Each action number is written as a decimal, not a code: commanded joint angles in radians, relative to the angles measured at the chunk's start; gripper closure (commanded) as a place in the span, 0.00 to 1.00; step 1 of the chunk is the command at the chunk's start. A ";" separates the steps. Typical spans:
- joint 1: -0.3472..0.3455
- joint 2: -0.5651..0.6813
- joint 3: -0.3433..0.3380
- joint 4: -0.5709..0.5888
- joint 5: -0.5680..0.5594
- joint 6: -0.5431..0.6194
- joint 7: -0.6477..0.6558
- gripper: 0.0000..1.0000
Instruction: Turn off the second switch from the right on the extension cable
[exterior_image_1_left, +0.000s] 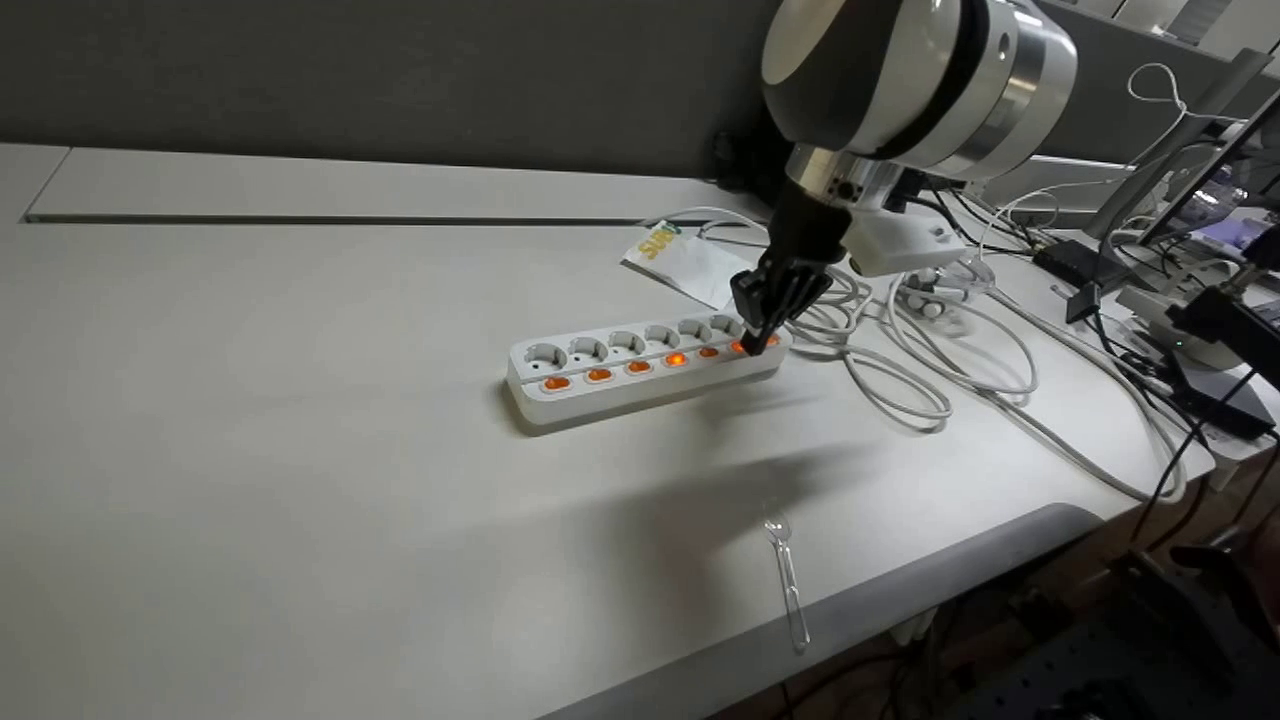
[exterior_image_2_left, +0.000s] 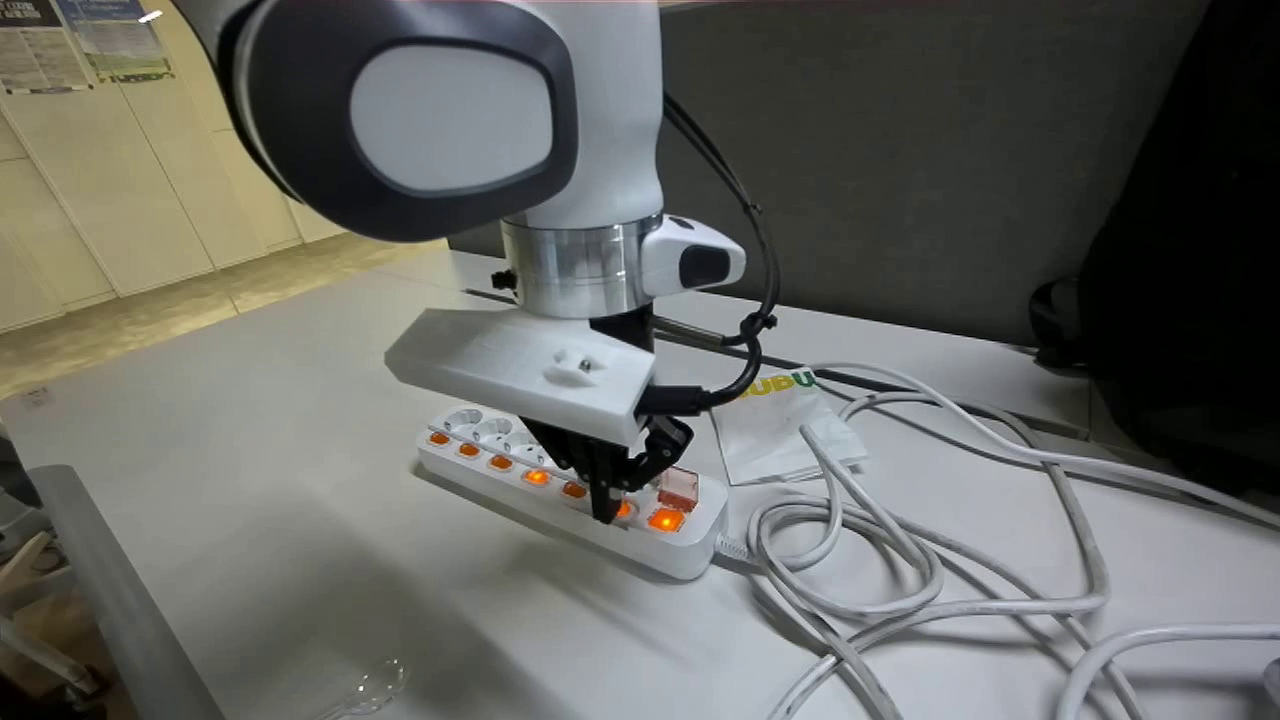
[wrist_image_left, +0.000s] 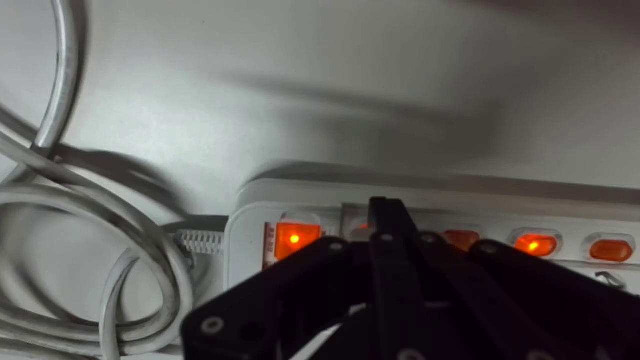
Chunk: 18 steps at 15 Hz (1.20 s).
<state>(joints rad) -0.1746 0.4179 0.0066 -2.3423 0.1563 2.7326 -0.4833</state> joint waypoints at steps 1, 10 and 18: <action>-0.021 0.021 0.015 0.025 -0.025 0.000 0.048 1.00; -0.039 0.006 0.043 0.026 -0.014 0.017 0.036 1.00; -0.056 0.018 0.050 0.035 -0.012 0.013 0.037 1.00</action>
<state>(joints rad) -0.2122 0.4241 0.0423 -2.3256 0.1554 2.7516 -0.4793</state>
